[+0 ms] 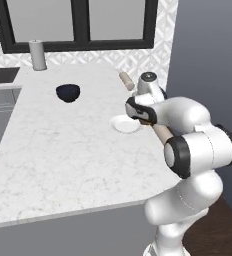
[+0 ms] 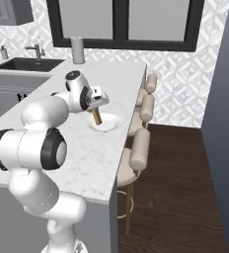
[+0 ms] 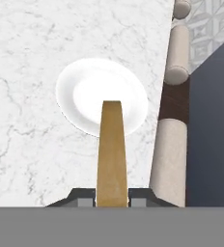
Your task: Start the toaster. Once the lever pops up, take the bread to the plate on the dining counter.
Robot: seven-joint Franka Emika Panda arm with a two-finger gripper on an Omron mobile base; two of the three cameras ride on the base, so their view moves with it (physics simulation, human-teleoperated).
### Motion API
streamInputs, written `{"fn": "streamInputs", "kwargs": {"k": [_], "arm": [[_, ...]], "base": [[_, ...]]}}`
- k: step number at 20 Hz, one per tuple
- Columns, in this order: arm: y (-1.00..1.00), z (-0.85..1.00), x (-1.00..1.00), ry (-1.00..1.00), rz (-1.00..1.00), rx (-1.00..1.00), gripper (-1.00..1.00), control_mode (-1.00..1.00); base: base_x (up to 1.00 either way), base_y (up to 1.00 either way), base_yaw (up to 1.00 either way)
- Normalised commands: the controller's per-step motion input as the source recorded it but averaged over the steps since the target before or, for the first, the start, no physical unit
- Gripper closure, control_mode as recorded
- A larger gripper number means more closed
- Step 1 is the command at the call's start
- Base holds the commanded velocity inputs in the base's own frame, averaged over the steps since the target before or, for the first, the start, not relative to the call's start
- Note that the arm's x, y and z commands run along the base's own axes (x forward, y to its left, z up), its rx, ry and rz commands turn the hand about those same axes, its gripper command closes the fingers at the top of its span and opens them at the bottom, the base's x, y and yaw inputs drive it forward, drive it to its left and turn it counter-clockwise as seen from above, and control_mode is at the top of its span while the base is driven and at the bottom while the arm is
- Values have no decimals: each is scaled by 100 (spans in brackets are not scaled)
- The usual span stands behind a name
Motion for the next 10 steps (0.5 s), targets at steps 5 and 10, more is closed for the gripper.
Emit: {"fn": "streamInputs", "kwargs": {"k": [5, 10], "arm": [[5, -16, 48, 1, -4, -18, 100, -100], [6, -12, 37, 1, 0, -2, 100, -100]], "base": [[0, 0, 0], [0, 0, 0]]}}
